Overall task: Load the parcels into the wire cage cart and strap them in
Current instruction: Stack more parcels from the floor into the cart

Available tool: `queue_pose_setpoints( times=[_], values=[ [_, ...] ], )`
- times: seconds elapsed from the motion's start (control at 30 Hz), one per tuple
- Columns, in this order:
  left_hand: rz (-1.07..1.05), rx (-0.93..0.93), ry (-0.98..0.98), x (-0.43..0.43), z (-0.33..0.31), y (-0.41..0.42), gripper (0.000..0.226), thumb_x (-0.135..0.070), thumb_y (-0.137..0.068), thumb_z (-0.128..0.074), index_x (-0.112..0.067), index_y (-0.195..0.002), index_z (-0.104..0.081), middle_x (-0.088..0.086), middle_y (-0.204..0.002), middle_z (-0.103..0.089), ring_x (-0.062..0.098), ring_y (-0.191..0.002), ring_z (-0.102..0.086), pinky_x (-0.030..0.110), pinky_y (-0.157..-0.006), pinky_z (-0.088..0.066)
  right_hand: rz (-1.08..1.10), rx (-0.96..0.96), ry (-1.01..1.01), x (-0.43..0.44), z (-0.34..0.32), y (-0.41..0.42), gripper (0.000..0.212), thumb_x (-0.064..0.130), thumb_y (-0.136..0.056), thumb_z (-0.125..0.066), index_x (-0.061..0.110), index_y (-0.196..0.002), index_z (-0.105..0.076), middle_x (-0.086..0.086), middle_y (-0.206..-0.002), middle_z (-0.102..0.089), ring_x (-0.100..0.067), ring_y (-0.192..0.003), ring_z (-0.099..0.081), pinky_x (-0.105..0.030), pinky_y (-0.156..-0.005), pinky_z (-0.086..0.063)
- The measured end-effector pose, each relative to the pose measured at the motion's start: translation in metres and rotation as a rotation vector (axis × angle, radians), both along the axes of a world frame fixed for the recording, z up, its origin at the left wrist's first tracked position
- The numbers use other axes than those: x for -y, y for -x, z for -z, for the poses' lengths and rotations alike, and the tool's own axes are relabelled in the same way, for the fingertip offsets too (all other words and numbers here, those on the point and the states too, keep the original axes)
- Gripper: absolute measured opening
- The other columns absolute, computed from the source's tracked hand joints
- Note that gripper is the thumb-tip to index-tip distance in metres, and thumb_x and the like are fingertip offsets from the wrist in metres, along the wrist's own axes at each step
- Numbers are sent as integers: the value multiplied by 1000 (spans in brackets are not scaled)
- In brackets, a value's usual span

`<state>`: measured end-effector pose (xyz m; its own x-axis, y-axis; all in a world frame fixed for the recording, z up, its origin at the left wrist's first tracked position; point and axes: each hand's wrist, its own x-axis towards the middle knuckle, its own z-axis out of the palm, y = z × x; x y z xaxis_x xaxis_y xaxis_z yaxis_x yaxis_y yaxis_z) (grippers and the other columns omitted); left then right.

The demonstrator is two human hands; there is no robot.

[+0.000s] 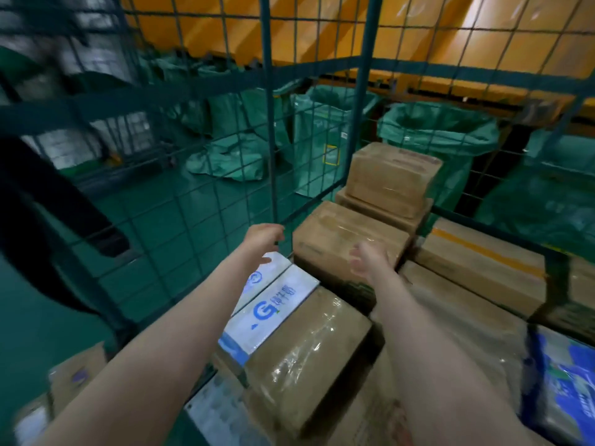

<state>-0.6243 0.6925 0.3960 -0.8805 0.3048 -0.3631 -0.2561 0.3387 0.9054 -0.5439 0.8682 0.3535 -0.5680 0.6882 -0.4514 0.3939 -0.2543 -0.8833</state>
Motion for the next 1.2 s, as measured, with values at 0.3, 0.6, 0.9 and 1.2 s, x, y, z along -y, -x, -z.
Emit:
queue_pose_setpoints(
  times=[0.3, 0.6, 0.9, 1.2],
  values=[
    [-142, -2, 31, 120, 4, -50, 20, -12, -92, -50, -20, -108, -59, 1, -103, -58, 17, -89, -54, 27, -72, -38, -280, 7, 85, 124, 5, -8, 22, 16, -99, -43, 4, -116, -52, -10, -105, -57, -19, -72, -54, -33, -71, -47],
    [-380, 57, 37, 256, 16, -136, 28, -12, -96, -46, -14, -120, -60, 1, -105, -55, 19, -94, -51, 30, -82, -37, -533, 45, 93, 272, 25, -48, 19, 9, -94, -47, 13, -77, -50, -4, -70, -51, -16, -58, -49, -25, -55, -38],
    [-713, 92, -1, 415, 42, -202, 13, -8, -92, -50, -15, -99, -59, 4, -98, -58, 20, -88, -54, 26, -66, -40, -837, 103, 66, 421, 42, -73, 6, 13, -95, -48, 12, -98, -53, -2, -74, -56, -16, -63, -54, -29, -63, -44],
    [-1004, 118, 5, 532, 54, -229, 14, -17, -93, -52, -14, -104, -60, 4, -91, -59, 17, -72, -54, 24, -57, -37, -1105, 142, 58, 565, 49, -65, 9, 8, -93, -45, 10, -96, -53, -2, -74, -55, -14, -60, -51, -26, -58, -43]
  ],
)
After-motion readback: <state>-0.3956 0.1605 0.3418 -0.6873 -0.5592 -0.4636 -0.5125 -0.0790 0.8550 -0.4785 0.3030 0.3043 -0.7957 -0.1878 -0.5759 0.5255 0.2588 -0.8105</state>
